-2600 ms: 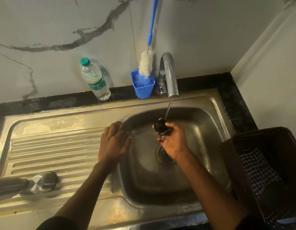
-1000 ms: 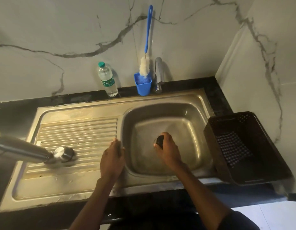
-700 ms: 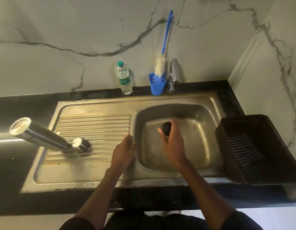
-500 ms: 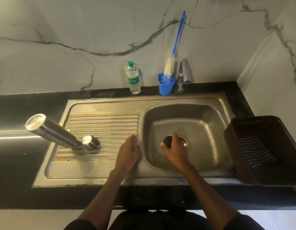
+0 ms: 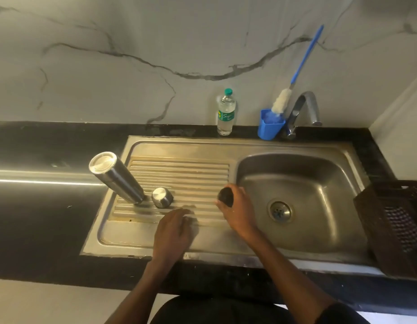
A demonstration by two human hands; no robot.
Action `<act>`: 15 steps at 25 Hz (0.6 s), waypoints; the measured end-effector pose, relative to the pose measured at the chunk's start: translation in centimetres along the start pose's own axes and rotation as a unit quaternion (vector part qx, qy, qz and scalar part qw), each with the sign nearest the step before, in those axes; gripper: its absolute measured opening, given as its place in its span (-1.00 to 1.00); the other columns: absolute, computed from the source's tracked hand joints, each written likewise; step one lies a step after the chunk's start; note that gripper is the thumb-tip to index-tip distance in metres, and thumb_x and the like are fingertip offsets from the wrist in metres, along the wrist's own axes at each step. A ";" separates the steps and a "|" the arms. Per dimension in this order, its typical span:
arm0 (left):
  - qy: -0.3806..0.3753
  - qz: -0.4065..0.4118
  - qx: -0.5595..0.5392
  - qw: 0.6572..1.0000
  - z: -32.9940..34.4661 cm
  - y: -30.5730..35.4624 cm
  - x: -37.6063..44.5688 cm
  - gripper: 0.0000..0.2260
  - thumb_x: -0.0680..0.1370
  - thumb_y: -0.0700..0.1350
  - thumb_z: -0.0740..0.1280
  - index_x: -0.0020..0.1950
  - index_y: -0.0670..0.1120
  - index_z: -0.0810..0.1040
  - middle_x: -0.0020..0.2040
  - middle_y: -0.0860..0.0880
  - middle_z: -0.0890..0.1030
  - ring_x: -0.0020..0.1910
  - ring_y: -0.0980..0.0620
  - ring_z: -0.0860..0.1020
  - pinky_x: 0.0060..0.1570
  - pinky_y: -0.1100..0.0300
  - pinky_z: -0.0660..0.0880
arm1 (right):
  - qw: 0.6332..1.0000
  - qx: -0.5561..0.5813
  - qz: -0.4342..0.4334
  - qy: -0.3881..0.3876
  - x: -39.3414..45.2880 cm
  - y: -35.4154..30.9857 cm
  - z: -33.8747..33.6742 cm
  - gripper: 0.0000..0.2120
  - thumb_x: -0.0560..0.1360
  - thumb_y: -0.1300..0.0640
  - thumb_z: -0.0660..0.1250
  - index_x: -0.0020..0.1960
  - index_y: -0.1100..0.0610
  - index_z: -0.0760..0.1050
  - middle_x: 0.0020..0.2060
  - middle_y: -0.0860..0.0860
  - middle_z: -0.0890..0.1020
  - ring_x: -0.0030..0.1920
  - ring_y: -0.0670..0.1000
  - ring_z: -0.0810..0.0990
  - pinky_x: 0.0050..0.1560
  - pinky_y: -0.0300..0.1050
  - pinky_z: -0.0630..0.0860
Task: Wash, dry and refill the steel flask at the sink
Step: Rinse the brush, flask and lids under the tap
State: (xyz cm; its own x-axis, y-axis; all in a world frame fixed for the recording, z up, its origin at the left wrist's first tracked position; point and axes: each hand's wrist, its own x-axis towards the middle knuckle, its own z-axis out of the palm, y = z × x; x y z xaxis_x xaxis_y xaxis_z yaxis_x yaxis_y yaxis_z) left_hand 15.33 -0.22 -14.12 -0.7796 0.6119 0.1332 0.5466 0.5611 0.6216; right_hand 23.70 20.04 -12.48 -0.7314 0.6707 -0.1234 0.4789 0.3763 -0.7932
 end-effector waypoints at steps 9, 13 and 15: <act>0.004 -0.087 0.069 0.994 -3.8 -5.1 -1.9 -0.84 0.64 -0.01 0.32 0.19 0.08 0.61 -0.03 0.12 0.69 -0.09 0.15 0.60 0.00 0.15 0.57 | 0.981 -0.160 -0.084 -0.067 1.5 -5.4 8.3 -0.41 0.51 -0.12 0.48 0.47 -0.06 0.38 0.39 -0.10 0.51 0.33 0.07 0.49 0.23 0.01 0.51; -0.014 -0.074 0.081 0.994 -4.2 -5.4 -1.8 -0.83 0.62 -0.04 0.33 0.17 -0.01 0.65 0.02 0.07 0.71 -0.06 0.08 0.60 0.00 0.19 0.48 | 0.973 -0.204 -0.082 -0.074 2.4 -5.7 10.0 -0.41 0.49 -0.10 0.50 0.46 -0.03 0.40 0.37 -0.07 0.53 0.32 0.13 0.51 0.21 0.04 0.53; -0.027 -0.075 0.074 0.994 -4.5 -5.6 -1.6 -0.83 0.63 -0.01 0.29 0.15 0.03 0.62 -0.03 0.08 0.70 -0.04 0.07 0.63 0.01 0.17 0.50 | 0.969 -0.217 -0.080 -0.083 2.3 -5.8 10.3 -0.35 0.50 -0.10 0.50 0.51 -0.02 0.33 0.43 -0.04 0.48 0.36 0.16 0.49 0.24 0.08 0.52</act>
State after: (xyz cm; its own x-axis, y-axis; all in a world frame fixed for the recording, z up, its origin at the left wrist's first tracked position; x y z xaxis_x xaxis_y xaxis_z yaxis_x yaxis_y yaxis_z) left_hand 12.15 -6.83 -14.33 -0.8401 0.5424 0.0034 0.4681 0.7218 0.5098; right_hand 14.29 12.80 -14.31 -0.8634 0.4839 -0.1425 0.4864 0.7239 -0.4892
